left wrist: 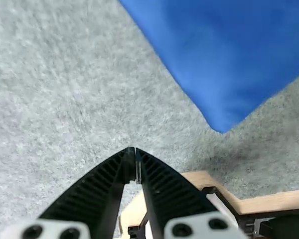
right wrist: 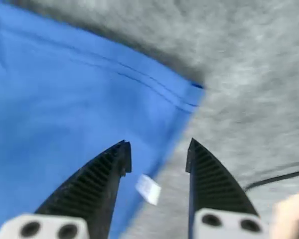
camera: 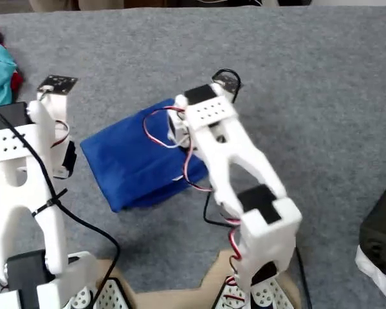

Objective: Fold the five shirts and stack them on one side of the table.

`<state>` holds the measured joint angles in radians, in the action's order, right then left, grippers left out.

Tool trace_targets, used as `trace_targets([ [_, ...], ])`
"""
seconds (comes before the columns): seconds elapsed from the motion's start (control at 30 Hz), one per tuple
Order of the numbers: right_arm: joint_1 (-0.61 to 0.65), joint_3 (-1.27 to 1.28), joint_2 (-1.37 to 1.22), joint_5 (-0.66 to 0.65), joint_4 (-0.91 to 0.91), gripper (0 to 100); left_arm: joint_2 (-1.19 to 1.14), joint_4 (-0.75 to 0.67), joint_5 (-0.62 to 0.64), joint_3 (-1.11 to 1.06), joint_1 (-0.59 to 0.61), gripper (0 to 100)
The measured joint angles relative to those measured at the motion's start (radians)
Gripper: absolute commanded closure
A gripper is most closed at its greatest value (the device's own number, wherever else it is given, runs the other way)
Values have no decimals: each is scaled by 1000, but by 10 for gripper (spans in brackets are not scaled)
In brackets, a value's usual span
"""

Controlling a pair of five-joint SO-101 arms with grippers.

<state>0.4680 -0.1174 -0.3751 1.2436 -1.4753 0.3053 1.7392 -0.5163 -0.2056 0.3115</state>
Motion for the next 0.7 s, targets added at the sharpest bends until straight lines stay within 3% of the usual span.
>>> trace_targets([
  [0.17,8,-170,-135,106,8,796,0,0,0,0,58,981],
  [0.53,8,-327,-361,124,8,789,0,0,0,-2,94,981],
  [0.7,8,-331,-367,115,8,652,0,-2,0,-3,94,981],
])
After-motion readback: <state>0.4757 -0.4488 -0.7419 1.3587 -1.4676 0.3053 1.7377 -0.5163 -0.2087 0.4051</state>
